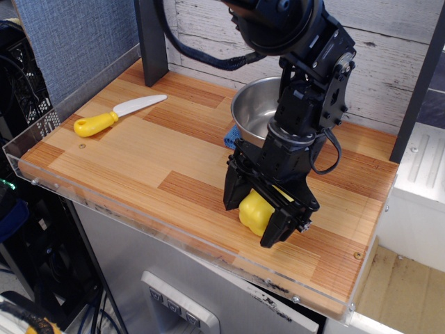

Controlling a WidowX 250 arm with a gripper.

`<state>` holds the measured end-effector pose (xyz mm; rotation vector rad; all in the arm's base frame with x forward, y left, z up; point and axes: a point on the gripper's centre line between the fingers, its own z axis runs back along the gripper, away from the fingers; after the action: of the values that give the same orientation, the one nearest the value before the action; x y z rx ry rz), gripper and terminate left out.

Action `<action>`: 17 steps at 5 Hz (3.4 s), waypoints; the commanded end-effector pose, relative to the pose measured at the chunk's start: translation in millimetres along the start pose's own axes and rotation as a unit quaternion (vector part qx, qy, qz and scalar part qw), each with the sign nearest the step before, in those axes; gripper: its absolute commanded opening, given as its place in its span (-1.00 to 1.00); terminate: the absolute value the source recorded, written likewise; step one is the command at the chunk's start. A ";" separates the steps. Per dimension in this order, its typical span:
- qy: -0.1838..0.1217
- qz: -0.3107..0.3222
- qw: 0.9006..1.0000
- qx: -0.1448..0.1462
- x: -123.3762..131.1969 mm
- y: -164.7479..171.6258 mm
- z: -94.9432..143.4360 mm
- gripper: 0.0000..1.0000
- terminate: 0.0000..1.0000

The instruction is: Move the yellow capsicum to the left side of pot in the table.

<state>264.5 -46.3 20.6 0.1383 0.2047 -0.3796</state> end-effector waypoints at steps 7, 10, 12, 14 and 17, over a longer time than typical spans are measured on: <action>-0.105 0.227 0.968 -0.015 -2.9 187.7 123.2 -1.00 -1.00; -0.016 0.225 0.974 -0.007 -14.4 191.1 63.7 -1.00 -1.00; 0.003 0.217 0.976 -0.014 9.1 187.9 28.6 -1.00 -1.00; 0.019 0.210 0.977 -0.023 18.0 188.7 18.9 -1.00 -1.00; -0.032 0.217 0.976 -0.011 1.7 191.2 64.1 1.00 -1.00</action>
<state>357.6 106.0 77.5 0.1259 0.1643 0.0476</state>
